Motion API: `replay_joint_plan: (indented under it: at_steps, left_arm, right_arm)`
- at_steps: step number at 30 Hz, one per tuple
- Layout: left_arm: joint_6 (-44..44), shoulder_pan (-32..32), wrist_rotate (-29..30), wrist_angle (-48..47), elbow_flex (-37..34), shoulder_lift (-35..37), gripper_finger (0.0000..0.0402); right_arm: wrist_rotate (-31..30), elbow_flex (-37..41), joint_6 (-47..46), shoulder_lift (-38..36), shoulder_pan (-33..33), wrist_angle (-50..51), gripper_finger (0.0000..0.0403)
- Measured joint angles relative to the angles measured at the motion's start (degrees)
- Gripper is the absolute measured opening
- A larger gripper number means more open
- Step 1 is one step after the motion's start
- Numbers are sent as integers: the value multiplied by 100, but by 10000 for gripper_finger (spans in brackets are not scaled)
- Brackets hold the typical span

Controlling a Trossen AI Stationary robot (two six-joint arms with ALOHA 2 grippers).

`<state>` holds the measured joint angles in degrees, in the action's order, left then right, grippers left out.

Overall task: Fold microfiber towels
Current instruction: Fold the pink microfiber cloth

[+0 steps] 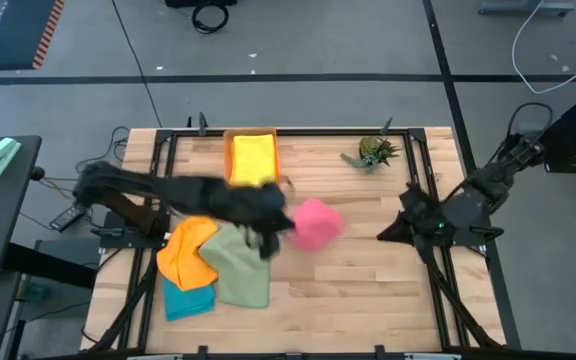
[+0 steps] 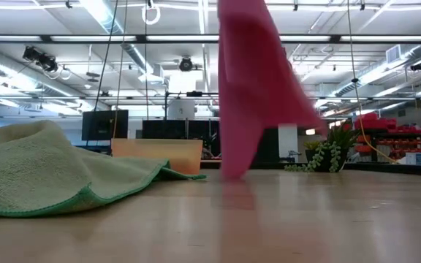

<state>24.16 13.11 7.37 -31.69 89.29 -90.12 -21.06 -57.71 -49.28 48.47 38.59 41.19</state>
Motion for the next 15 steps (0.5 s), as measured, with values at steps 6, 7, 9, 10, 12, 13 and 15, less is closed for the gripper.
replay_joint_plan:
  at_steps: [6, 7, 9, 10, 12, 13, 15]
  left_arm:
    - [511, 311, -391, -583, -12, -1045, 3]
    - [567, 325, -381, -583, -12, -1130, 3]
    - [653, 325, -369, -717, -12, -1230, 5]
    - [681, 332, -399, -721, -7, -1262, 7]
    - [689, 389, -527, -892, -5, -1272, 7]
    - [688, 431, -599, -952, -5, -1272, 6]
    - [680, 528, -662, -1022, -3, -1272, 4]
  right_arm:
    - [16, 414, -146, 915, 410, 127, 6]
    - [17, 496, -115, 1121, 428, 21, 6]
    - [17, 686, -46, 1566, 435, -133, 6]
    - [17, 801, -21, 1781, 435, -233, 6]
    - [-41, 962, -32, 2192, 416, -505, 6]
    - [-135, 1033, -165, 2393, 365, -681, 6]
    - [-389, 1189, -548, 2737, 214, -943, 6]
